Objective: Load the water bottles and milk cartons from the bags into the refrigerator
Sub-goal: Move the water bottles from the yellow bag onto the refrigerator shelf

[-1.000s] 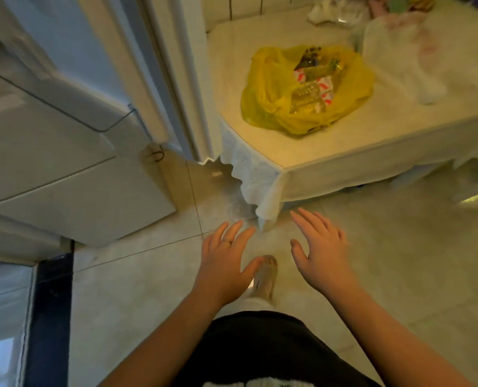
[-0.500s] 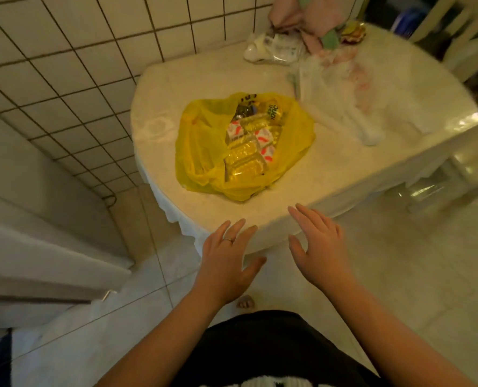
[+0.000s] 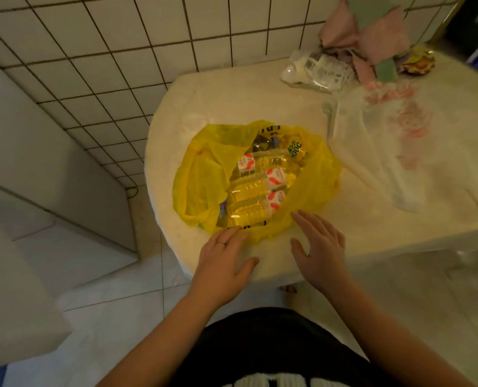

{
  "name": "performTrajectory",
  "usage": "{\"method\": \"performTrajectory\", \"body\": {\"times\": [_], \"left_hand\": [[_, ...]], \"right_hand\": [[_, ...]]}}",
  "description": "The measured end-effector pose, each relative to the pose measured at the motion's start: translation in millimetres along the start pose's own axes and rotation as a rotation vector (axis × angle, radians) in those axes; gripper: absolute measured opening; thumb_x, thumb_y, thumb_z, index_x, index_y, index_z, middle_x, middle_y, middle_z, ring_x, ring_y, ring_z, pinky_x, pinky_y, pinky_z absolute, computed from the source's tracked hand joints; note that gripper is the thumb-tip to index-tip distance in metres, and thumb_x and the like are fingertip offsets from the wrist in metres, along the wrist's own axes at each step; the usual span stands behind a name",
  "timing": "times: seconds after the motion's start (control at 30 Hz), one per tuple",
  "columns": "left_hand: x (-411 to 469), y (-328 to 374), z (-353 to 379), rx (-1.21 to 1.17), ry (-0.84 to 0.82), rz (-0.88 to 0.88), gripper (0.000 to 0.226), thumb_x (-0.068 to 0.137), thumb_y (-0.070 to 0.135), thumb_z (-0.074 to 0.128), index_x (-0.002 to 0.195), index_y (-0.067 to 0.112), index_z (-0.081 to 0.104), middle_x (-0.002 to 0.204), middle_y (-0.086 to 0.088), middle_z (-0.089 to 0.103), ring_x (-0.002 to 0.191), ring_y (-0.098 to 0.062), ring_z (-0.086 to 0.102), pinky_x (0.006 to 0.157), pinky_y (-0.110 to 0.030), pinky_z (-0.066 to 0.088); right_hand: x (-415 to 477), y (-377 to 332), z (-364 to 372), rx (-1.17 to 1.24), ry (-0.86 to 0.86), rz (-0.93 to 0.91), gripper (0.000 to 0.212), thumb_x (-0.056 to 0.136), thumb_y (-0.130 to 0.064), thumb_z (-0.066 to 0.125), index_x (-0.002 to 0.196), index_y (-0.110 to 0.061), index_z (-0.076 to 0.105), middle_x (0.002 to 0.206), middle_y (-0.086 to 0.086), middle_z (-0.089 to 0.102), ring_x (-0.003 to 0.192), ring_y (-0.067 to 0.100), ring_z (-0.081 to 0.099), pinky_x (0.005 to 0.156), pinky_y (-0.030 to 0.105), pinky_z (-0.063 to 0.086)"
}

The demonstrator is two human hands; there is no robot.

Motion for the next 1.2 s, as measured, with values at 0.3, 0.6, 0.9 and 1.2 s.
{"method": "performTrajectory", "body": {"times": [0.3,0.6,0.9,1.2], "left_hand": [[57.7,20.3,20.5,-0.044,0.1,-0.214,0.054,0.091,0.044,0.06,0.139,0.021,0.052,0.141,-0.002,0.05,0.131,-0.022,0.042,0.11,-0.031,0.033],[92.6,12.2,31.3,0.002,0.132,-0.365,0.054,0.086,0.026,0.066,0.138,0.02,0.051,0.143,-0.003,0.049,0.134,-0.024,0.041,0.113,-0.036,0.033],[114.3,8.9,42.8,0.187,0.065,-0.386,0.067,0.087,0.031,0.063,0.149,0.027,0.036,0.153,0.002,0.038,0.142,-0.025,0.028,0.118,-0.041,0.019],[127.4,-4.2,56.3,0.287,-0.092,-0.423,0.074,0.082,0.043,0.067,0.144,0.026,0.032,0.149,0.001,0.04,0.137,-0.025,0.033,0.116,-0.042,0.019]], "right_hand": [[99.7,27.5,-7.4,0.011,-0.088,-0.246,0.052,0.08,-0.033,0.055,0.132,-0.026,0.059,0.135,-0.002,0.059,0.124,0.027,0.053,0.097,0.047,0.041],[191.3,21.9,33.4,-0.229,-0.384,-0.446,0.047,0.092,-0.032,0.056,0.139,-0.031,0.049,0.144,-0.006,0.048,0.135,0.021,0.038,0.109,0.043,0.027],[225.9,21.1,67.5,-0.443,-0.501,-0.556,0.043,0.097,-0.04,0.051,0.139,-0.032,0.048,0.144,-0.004,0.047,0.13,0.022,0.045,0.101,0.04,0.041],[233.1,43.7,91.5,-0.36,-0.856,-0.484,0.074,0.078,-0.052,0.072,0.141,-0.031,0.04,0.136,-0.001,0.057,0.12,0.025,0.056,0.096,0.04,0.049]]}}
Point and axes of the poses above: each hand's wrist, its own x-axis towards the middle knuckle, its own z-axis out of the palm, y = z × x, the point moved 9 cm from there along x, towards the middle knuckle
